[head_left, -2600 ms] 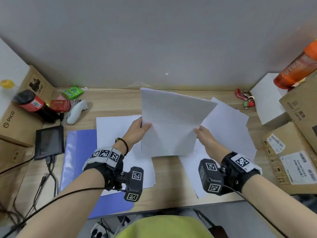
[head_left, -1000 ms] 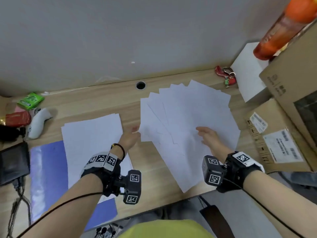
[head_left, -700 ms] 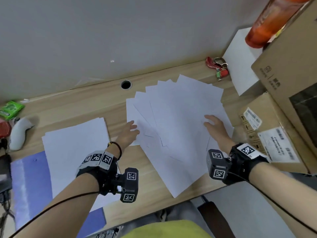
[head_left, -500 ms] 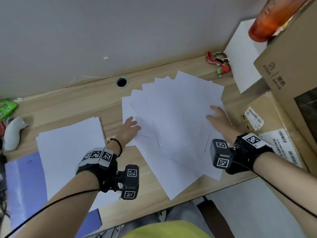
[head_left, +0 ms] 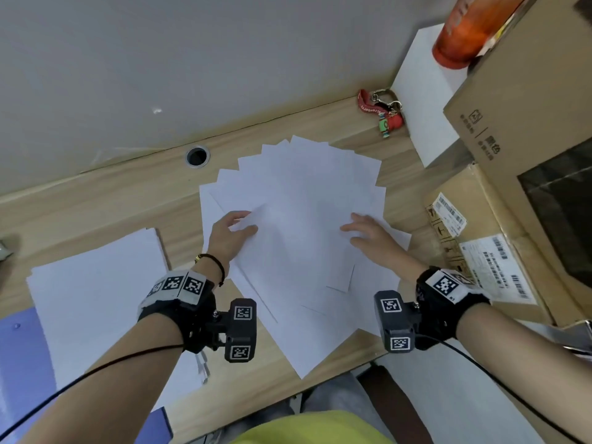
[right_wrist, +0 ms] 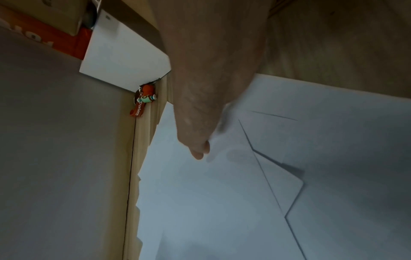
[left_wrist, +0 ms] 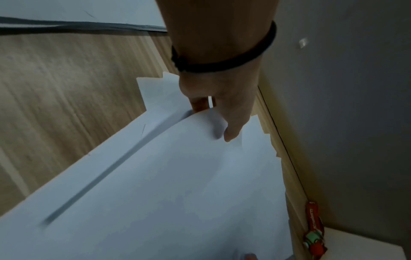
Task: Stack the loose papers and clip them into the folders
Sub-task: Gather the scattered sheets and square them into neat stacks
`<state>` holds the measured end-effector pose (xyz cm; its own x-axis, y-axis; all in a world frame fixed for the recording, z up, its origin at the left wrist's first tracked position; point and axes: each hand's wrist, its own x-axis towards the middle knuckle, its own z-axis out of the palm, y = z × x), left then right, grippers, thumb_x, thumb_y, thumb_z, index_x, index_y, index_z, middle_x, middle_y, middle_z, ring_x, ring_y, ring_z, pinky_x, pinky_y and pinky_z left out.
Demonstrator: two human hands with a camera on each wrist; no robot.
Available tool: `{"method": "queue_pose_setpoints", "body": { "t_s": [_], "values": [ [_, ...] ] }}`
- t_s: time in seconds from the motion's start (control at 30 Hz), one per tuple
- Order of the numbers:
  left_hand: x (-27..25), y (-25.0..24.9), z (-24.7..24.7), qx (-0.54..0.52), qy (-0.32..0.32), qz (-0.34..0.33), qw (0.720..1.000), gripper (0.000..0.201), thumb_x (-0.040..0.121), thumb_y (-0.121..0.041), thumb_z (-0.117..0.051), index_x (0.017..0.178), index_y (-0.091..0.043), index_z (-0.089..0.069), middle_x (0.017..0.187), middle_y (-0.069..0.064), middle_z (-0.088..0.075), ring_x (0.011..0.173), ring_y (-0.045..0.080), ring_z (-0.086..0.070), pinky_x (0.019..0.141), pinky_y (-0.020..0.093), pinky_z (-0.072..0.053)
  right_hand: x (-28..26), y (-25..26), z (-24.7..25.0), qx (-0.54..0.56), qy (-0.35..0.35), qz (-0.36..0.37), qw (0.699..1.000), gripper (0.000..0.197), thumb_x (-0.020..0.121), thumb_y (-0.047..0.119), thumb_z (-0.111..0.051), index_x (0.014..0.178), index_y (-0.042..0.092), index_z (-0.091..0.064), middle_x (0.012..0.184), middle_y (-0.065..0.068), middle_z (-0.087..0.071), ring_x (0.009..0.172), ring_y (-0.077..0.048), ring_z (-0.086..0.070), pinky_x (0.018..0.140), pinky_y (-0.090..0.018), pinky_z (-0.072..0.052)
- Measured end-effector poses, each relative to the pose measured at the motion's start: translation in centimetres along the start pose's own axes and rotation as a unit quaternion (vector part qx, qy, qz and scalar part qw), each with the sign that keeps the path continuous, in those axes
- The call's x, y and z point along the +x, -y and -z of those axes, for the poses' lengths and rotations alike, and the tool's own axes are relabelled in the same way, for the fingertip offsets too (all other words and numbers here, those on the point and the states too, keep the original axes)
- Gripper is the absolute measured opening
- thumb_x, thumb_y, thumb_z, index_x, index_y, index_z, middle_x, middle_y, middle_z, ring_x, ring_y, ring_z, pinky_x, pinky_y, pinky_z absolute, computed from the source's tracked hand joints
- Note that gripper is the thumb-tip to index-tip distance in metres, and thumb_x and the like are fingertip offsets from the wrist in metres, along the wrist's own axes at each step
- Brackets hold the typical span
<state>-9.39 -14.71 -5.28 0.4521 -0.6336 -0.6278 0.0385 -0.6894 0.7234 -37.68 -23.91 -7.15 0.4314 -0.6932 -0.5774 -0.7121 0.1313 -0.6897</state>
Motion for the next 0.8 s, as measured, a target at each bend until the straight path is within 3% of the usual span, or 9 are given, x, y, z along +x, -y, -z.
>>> {"method": "queue_pose_setpoints", "body": {
  "t_s": [0.07, 0.17, 0.23, 0.33, 0.47, 0.53, 0.6, 0.7, 0.8],
  "values": [
    [0.1, 0.3, 0.2, 0.05, 0.004, -0.016, 0.999, 0.021, 0.081, -0.017, -0.071, 0.101, -0.019, -0.069, 0.114, 0.002, -0.065, 0.107, 0.026, -0.062, 0.096, 0.043, -0.051, -0.4, 0.4, -0.2, 0.052, 0.007, -0.004, 0.999, 0.035, 0.094, 0.006, -0.046, 0.116, 0.031, -0.057, 0.15, 0.004, -0.034, 0.145, -0.011, -0.013, 0.111, -0.023, -0.013],
    [-0.2, 0.5, 0.7, 0.137, 0.012, -0.027, 0.99, 0.024, 0.083, -0.028, -0.068, 0.106, -0.019, -0.069, 0.115, -0.001, -0.067, 0.106, 0.024, -0.063, 0.095, 0.042, -0.051, -1.1, 0.9, -0.5, 0.094, 0.003, -0.001, 0.996, 0.032, 0.094, 0.006, -0.047, 0.114, 0.03, -0.057, 0.144, 0.005, -0.042, 0.14, -0.009, -0.028, 0.111, -0.023, -0.023],
    [-0.3, 0.4, 1.2, 0.151, -0.03, -0.037, 0.987, 0.025, 0.085, -0.034, -0.066, 0.104, -0.017, -0.069, 0.111, 0.0, -0.068, 0.101, 0.024, -0.064, 0.091, 0.04, -0.053, -1.3, 1.0, -0.6, 0.11, -0.038, -0.009, 0.993, 0.033, 0.094, 0.006, -0.046, 0.117, 0.026, -0.058, 0.141, 0.005, -0.045, 0.132, -0.007, -0.037, 0.1, -0.017, -0.027],
    [-0.5, 0.0, 1.8, 0.096, -0.065, -0.04, 0.992, 0.018, 0.089, -0.031, -0.062, 0.098, -0.015, -0.065, 0.099, 0.005, -0.068, 0.095, 0.03, -0.065, 0.086, 0.042, -0.054, -1.5, 1.3, -0.6, 0.133, -0.13, -0.033, 0.982, 0.038, 0.094, 0.006, -0.045, 0.13, 0.019, -0.051, 0.138, 0.004, -0.044, 0.122, -0.004, -0.038, 0.094, -0.019, -0.03],
    [-0.8, -0.5, 1.8, 0.076, 0.044, -0.014, 0.996, 0.027, 0.094, -0.022, -0.058, 0.119, -0.015, -0.061, 0.113, 0.006, -0.067, 0.102, 0.027, -0.064, 0.088, 0.037, -0.052, -1.3, 1.4, -0.6, 0.23, -0.21, -0.105, 0.944, 0.041, 0.093, 0.007, -0.044, 0.133, 0.017, -0.045, 0.124, 0.003, -0.045, 0.109, -0.012, -0.045, 0.087, -0.028, -0.038],
    [-0.8, -0.5, 1.5, 0.099, 0.08, -0.018, 0.992, 0.028, 0.093, -0.019, -0.057, 0.121, -0.019, -0.058, 0.12, 0.006, -0.065, 0.106, 0.025, -0.063, 0.087, 0.033, -0.051, -1.0, 1.4, -0.6, 0.266, -0.216, -0.144, 0.928, 0.046, 0.092, 0.009, -0.046, 0.137, 0.015, -0.04, 0.121, 0.001, -0.043, 0.105, -0.014, -0.046, 0.091, -0.032, -0.042],
    [-0.8, -0.5, 1.2, 0.12, 0.083, -0.035, 0.989, 0.039, 0.091, -0.017, -0.059, 0.13, -0.021, -0.051, 0.133, 0.0, -0.055, 0.118, 0.022, -0.056, 0.095, 0.031, -0.046, -0.7, 1.4, -0.6, 0.288, -0.22, -0.171, 0.916, 0.05, 0.092, 0.01, -0.047, 0.14, 0.014, -0.035, 0.122, 0.0, -0.042, 0.106, -0.015, -0.044, 0.098, -0.035, -0.041],
    [-0.7, -1.0, 0.4, 0.163, 0.093, -0.049, 0.981, 0.06, 0.091, -0.019, -0.062, 0.145, -0.021, -0.036, 0.148, -0.005, -0.038, 0.135, 0.016, -0.037, 0.1, 0.023, -0.032, -0.3, 1.8, -0.6, 0.314, -0.213, -0.178, 0.908, 0.054, 0.093, 0.013, -0.05, 0.143, 0.016, -0.032, 0.138, -0.002, -0.04, 0.117, -0.016, -0.043, 0.107, -0.039, -0.038],
    [-0.5, -1.5, -0.5, 0.176, 0.1, -0.048, 0.978, 0.066, 0.09, -0.022, -0.063, 0.148, -0.021, -0.03, 0.15, -0.003, -0.034, 0.136, 0.017, -0.035, 0.098, 0.023, -0.032, 0.2, 2.4, -0.6, 0.324, -0.198, -0.172, 0.909, 0.053, 0.093, 0.015, -0.05, 0.143, 0.018, -0.033, 0.145, 0.0, -0.037, 0.125, -0.016, -0.041, 0.109, -0.039, -0.037]
  ]
}}
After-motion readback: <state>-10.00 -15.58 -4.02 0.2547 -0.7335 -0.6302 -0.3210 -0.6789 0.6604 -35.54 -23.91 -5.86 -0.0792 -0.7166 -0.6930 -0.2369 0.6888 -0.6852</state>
